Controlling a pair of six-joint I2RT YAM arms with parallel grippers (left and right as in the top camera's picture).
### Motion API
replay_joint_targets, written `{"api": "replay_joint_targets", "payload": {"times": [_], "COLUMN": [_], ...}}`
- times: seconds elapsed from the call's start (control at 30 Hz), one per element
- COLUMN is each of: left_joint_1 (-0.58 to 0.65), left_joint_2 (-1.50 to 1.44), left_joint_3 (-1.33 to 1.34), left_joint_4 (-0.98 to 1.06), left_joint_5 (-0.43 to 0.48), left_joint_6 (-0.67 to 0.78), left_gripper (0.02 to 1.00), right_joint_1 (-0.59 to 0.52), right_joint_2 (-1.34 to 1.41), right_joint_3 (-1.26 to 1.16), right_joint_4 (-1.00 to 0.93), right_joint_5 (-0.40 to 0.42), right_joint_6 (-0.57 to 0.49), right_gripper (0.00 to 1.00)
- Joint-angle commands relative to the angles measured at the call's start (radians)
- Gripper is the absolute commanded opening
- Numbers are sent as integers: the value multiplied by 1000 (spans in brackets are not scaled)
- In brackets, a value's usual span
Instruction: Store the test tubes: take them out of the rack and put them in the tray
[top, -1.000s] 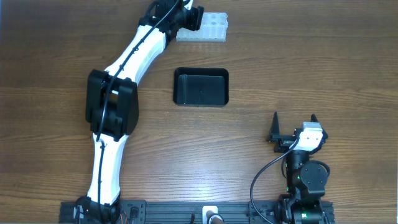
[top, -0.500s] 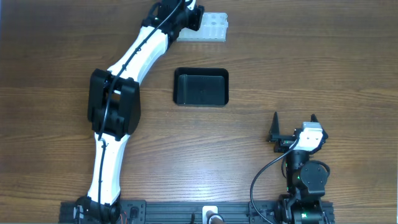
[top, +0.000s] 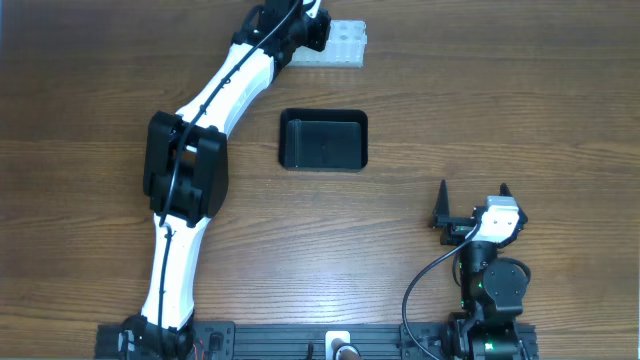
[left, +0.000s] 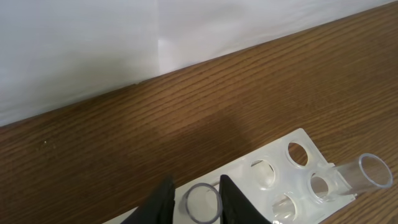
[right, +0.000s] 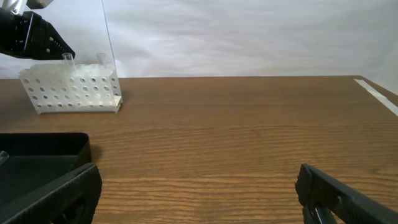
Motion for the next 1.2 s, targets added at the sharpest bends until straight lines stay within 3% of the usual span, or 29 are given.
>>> {"api": "replay_joint_targets", "payload": {"times": [0.03, 0.73, 1.2], "left_joint_1": [0, 0, 0], "left_joint_2": [13, -7, -322], "left_joint_3": [2, 2, 2], "left_joint_4": [6, 6, 3], "left_joint_5": [10, -3, -80], "left_joint_6": [10, 11, 88], "left_gripper": [202, 150, 141], "right_joint_1": [-5, -5, -5], "right_joint_2": [-7, -7, -7], "right_joint_3": [-10, -10, -10], "right_joint_4": [1, 1, 1], "right_joint_5": [2, 2, 2], "right_joint_6": [-1, -1, -1], "right_gripper": [991, 991, 991]}}
